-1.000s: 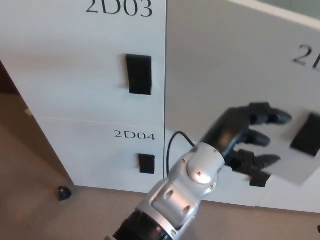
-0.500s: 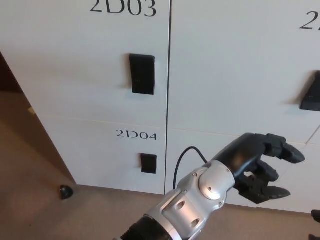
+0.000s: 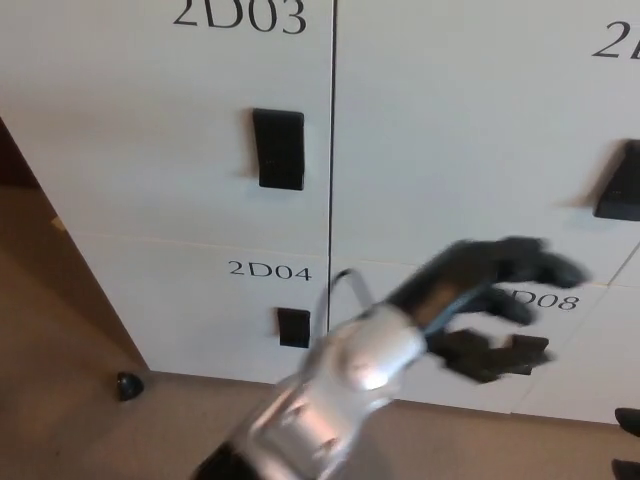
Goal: The robot walks towards an open cabinet and lifts its left hand to push the door towards the right to close it.
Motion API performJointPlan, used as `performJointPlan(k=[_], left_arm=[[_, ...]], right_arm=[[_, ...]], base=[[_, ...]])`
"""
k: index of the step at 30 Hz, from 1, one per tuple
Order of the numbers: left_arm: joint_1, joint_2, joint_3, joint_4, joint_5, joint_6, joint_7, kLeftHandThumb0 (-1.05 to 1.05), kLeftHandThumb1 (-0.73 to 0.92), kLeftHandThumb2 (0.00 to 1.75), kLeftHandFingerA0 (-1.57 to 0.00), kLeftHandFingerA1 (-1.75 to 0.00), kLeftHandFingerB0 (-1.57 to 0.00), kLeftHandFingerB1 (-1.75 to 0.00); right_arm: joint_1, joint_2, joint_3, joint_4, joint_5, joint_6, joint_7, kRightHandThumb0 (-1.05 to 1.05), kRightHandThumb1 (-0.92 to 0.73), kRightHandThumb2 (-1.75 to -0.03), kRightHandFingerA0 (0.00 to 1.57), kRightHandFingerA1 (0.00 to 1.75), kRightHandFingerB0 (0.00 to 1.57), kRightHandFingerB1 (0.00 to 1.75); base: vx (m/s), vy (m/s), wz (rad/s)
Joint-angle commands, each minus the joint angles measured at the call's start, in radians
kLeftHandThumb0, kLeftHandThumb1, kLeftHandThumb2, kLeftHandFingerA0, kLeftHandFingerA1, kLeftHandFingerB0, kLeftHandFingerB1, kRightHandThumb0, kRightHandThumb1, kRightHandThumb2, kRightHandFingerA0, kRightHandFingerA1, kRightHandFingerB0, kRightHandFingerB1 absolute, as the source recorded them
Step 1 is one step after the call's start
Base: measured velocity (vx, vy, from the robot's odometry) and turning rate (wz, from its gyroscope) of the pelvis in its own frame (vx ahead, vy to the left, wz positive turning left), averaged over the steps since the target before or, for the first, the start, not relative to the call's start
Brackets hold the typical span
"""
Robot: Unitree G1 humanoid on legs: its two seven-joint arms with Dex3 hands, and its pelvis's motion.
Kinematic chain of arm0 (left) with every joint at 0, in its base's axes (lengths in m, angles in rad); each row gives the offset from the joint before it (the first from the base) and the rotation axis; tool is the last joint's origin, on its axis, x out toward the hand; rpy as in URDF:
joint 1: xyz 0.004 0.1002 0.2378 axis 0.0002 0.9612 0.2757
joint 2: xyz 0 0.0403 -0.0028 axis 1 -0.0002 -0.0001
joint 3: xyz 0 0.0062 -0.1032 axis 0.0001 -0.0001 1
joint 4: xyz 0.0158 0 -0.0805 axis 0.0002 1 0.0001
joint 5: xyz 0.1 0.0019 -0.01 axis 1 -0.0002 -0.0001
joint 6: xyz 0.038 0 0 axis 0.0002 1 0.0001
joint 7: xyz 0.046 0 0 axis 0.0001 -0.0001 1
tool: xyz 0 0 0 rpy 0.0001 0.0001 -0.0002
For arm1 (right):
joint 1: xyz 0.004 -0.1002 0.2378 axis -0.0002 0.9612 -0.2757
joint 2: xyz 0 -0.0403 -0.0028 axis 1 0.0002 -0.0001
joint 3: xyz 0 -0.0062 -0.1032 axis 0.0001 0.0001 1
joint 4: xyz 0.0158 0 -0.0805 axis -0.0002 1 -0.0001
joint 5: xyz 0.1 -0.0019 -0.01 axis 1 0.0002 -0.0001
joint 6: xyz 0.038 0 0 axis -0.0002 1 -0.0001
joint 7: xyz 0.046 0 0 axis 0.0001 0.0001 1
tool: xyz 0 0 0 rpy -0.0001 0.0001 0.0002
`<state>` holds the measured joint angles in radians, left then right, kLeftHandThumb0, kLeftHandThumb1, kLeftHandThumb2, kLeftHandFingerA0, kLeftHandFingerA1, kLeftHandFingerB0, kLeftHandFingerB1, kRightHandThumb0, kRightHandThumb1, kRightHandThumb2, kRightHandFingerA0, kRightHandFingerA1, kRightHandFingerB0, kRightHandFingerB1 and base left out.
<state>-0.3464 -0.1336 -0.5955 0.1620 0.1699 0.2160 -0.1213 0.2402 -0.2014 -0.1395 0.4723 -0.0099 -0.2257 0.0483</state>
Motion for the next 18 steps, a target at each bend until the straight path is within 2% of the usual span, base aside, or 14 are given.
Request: performJointPlan(k=[1, 3, 4, 5, 7, 8, 10, 12, 18], left_arm=[[0.546, 0.328, 0.376, -0.228, -0.176, -0.090, -0.099, -0.18, 0.58, 0.57, -0.52, -0.48, -0.43, -0.44], [0.604, 0.345, 0.437, -0.198, -0.205, -0.123, -0.099, -0.18, 0.58, 0.57, -0.52, -0.48, -0.43, -0.44], [0.652, 0.359, 0.503, -0.150, -0.219, -0.148, -0.081, -0.24, 0.58, 0.64, -0.50, -0.51, -0.42, -0.46], [0.682, 0.367, 0.545, -0.121, -0.226, -0.162, -0.069, -0.24, 0.58, 0.64, -0.50, -0.51, -0.42, -0.46], [0.694, 0.371, 0.563, -0.108, -0.226, -0.166, -0.060, -0.24, 0.58, 0.64, -0.50, -0.51, -0.42, -0.46], [0.705, 0.366, 0.601, -0.088, -0.251, -0.155, -0.064, -0.15, 0.62, 0.57, -0.50, -0.49, -0.41, -0.43], [0.700, 0.355, 0.664, -0.054, -0.296, -0.108, -0.078, -0.14, 0.67, 0.59, -0.47, -0.49, -0.39, -0.43], [0.679, 0.351, 0.703, -0.027, -0.321, -0.070, -0.089, -0.17, 0.62, 0.58, -0.46, -0.48, -0.39, -0.44], [0.659, 0.338, 0.735, -0.021, -0.320, -0.065, -0.111, -0.19, 0.63, 0.58, -0.47, -0.50, -0.39, -0.45]], right_arm=[[-0.004, -0.052, -0.042, 0.033, 0.047, 0.057, 0.056, -0.24, -0.71, -0.62, 0.55, 0.44, 0.50, 0.41], [-0.007, -0.053, -0.047, 0.043, 0.053, 0.057, 0.061, -0.24, -0.71, -0.62, 0.55, 0.44, 0.50, 0.41], [-0.004, -0.046, -0.051, 0.048, 0.062, 0.058, 0.063, -0.25, -0.70, -0.61, 0.57, 0.44, 0.51, 0.41], [-0.002, -0.042, -0.054, 0.051, 0.068, 0.059, 0.065, -0.25, -0.70, -0.61, 0.57, 0.44, 0.51, 0.41], [-0.001, -0.038, -0.056, 0.051, 0.071, 0.060, 0.065, -0.25, -0.70, -0.61, 0.57, 0.44, 0.51, 0.41], [0.000, -0.033, -0.056, 0.056, 0.073, 0.060, 0.063, -0.26, -0.71, -0.61, 0.57, 0.44, 0.50, 0.41], [-0.006, -0.026, -0.055, 0.071, 0.072, 0.055, 0.060, -0.26, -0.70, -0.61, 0.56, 0.44, 0.49, 0.41], [-0.012, -0.024, -0.053, 0.078, 0.069, 0.052, 0.056, -0.26, -0.70, -0.61, 0.57, 0.45, 0.50, 0.41], [-0.017, -0.030, -0.062, 0.069, 0.073, 0.059, 0.062, -0.25, -0.70, -0.61, 0.56, 0.45, 0.50, 0.41]], base=[[0.00, 0.000, 0.00], [0.00, 0.000, 0.00], [0.00, 0.000, 0.00], [0.00, 0.000, 0.00], [0.00, 0.000, 0.00], [0.00, 0.000, 0.00], [0.00, 0.000, 0.00], [0.00, 0.000, 0.00], [0.00, 0.000, 0.00]])
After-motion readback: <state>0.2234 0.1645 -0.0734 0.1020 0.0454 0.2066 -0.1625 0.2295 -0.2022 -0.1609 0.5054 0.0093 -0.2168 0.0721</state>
